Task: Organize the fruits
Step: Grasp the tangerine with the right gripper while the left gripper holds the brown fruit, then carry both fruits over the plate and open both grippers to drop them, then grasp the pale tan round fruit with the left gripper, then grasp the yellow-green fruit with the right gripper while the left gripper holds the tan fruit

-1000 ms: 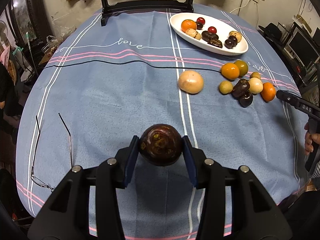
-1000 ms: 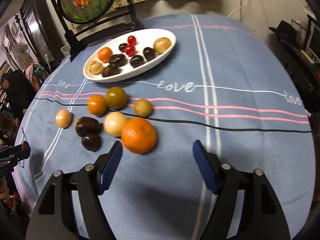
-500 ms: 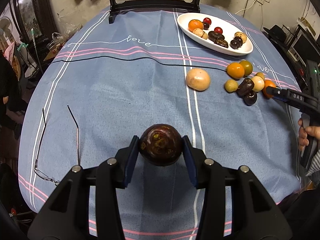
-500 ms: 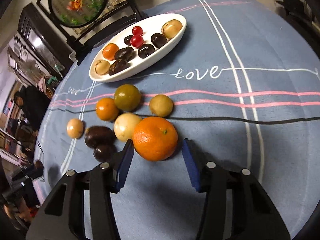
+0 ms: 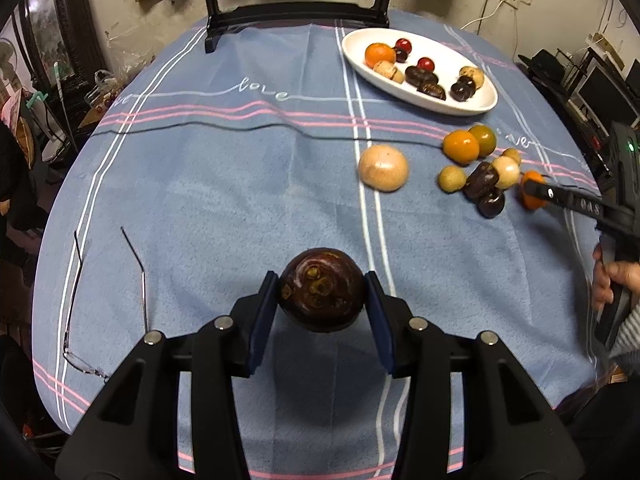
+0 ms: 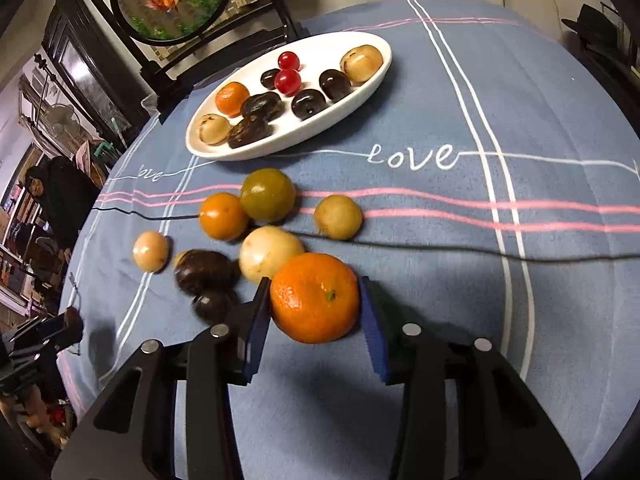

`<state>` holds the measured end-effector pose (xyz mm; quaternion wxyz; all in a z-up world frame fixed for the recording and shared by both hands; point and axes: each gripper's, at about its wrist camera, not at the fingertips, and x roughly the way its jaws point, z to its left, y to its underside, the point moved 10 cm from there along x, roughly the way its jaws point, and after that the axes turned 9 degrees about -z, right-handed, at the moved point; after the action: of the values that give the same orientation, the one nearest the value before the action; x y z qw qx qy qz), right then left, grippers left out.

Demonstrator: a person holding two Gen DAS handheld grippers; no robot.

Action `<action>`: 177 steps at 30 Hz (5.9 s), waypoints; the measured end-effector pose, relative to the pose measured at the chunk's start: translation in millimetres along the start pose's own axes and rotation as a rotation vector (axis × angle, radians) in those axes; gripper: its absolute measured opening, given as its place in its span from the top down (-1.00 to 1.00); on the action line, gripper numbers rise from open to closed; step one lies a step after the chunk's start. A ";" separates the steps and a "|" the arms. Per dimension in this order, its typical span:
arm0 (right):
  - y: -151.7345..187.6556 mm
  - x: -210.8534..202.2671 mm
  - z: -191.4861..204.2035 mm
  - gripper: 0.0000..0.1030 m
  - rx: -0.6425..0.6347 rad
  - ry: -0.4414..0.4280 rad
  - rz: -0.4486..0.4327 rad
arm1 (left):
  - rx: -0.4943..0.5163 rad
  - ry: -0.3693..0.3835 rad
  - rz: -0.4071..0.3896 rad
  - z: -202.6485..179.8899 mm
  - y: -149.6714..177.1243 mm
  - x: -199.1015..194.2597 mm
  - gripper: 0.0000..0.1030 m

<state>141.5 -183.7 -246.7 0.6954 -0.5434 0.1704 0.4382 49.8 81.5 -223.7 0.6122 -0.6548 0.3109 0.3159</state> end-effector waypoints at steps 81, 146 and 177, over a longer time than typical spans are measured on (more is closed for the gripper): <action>-46.8 -50.0 14.7 -0.18 -0.141 0.079 -0.156 | 0.026 0.065 0.004 -28.1 -112.1 88.7 0.05; -35.4 52.0 -13.4 0.43 -0.171 0.056 0.043 | -0.079 -0.016 0.014 -15.3 -22.7 31.2 0.10; -5.9 -51.1 17.4 0.46 -0.027 0.106 -0.067 | -0.028 0.031 -0.097 20.0 -40.8 -18.9 0.10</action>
<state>113.6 -189.8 -200.5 0.6925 -0.5805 0.1828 0.3874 70.0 104.2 -185.0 0.6126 -0.6825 0.2839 0.2800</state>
